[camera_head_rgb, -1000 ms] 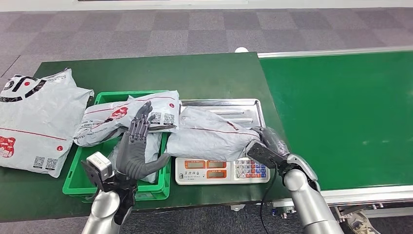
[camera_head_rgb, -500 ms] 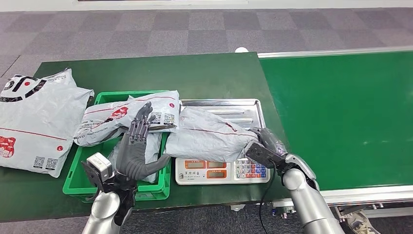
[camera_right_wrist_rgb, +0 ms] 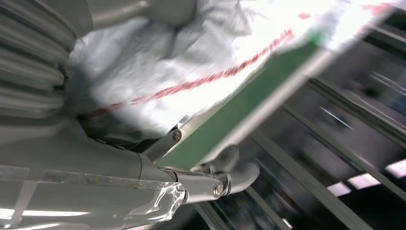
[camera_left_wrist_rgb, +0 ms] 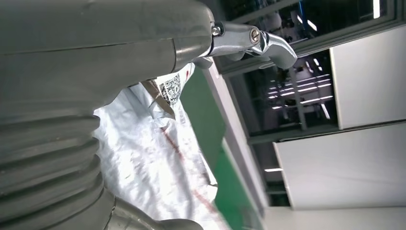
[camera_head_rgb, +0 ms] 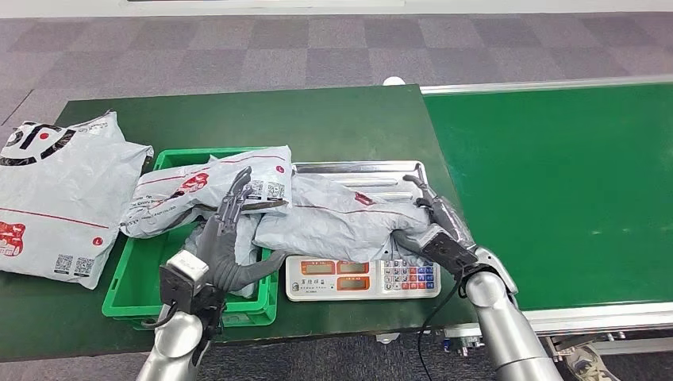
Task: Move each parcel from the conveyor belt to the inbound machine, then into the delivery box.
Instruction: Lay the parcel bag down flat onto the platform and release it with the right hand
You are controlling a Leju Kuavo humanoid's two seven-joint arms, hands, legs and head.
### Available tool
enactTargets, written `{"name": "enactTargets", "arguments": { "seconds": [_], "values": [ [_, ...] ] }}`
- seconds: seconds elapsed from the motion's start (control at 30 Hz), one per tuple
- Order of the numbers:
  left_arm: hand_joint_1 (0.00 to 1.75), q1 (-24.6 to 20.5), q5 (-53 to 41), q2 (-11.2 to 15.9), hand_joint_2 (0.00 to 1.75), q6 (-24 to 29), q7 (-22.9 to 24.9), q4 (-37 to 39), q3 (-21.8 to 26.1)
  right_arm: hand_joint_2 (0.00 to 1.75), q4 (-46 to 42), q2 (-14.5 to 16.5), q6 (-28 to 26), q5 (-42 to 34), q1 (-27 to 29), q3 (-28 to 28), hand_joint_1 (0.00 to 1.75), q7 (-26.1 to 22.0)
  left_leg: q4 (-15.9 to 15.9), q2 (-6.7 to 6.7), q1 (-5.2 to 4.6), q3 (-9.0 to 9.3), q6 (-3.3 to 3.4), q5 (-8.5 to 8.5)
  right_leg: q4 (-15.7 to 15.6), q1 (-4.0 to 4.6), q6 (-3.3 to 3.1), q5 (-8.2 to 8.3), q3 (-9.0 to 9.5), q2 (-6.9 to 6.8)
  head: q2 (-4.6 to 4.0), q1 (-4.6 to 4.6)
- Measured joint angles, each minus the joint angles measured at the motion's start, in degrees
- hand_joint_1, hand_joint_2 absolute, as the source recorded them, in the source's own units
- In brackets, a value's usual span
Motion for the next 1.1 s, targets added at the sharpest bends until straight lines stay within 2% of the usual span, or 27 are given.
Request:
{"name": "enactTargets", "arguments": {
  "seconds": [0.17,0.23,0.5,0.63,0.8,0.93,1.1],
  "values": [
    [0.00,-4.73,-6.88,-1.22,1.75,4.46,4.68,4.96,-2.85,1.75,-8.50,1.23,-5.89,-9.46,3.07,-2.74,0.00,-5.33,0.01,-0.09,-0.01,-0.06,0.01,0.01,-0.01,-0.01,0.00,0.00,0.00,-0.11,0.00,0.01],
    [0.00,-6.83,-8.43,-1.95,1.75,5.58,5.35,7.64,-4.04,1.75,-11.79,2.04,-7.29,-11.73,4.05,-4.47,0.00,-5.49,0.01,-0.04,-0.01,-0.05,0.01,0.00,-0.01,-0.01,0.00,0.01,-0.01,-0.05,0.00,0.01],
    [0.00,-9.24,-9.30,-2.56,1.75,6.16,5.88,11.95,-6.11,1.75,-17.67,3.87,-8.82,-12.26,6.70,-7.36,0.00,-5.30,0.00,0.13,-0.02,-0.02,0.03,-0.03,-0.01,-0.01,0.00,0.02,-0.06,0.16,0.00,0.00],
    [0.00,-10.17,-11.01,-2.71,1.75,7.86,7.84,14.11,-6.61,1.75,-18.79,4.66,-9.63,-12.58,6.93,-8.16,0.00,-5.78,0.00,0.13,-0.01,-0.03,0.03,-0.03,-0.01,-0.01,0.00,0.01,-0.08,0.15,0.00,-0.01],
    [0.00,-14.64,-14.91,-4.23,1.75,10.14,9.87,21.32,-7.10,1.75,-19.83,5.68,-10.47,-13.92,6.88,-8.65,0.00,-6.78,0.01,0.12,-0.02,-0.03,0.03,-0.02,-0.01,-0.03,0.00,0.03,-0.05,0.14,0.00,0.01],
    [0.00,-17.82,-22.50,-5.50,1.75,6.39,9.34,28.25,-10.64,1.75,-20.05,6.26,-10.00,-14.87,6.61,-9.00,0.00,-7.23,0.01,0.11,-0.06,-0.03,0.04,-0.02,-0.01,-0.07,0.03,0.05,-0.02,0.14,0.00,0.01],
    [0.00,-18.87,-27.68,-6.69,1.75,4.47,9.89,34.60,-15.90,1.75,-20.04,6.44,-9.38,-15.04,6.21,-9.42,0.00,-7.52,0.01,0.12,-0.09,-0.04,0.05,-0.04,-0.01,-0.09,0.04,0.04,-0.06,0.16,0.00,0.00]
  ]
}}
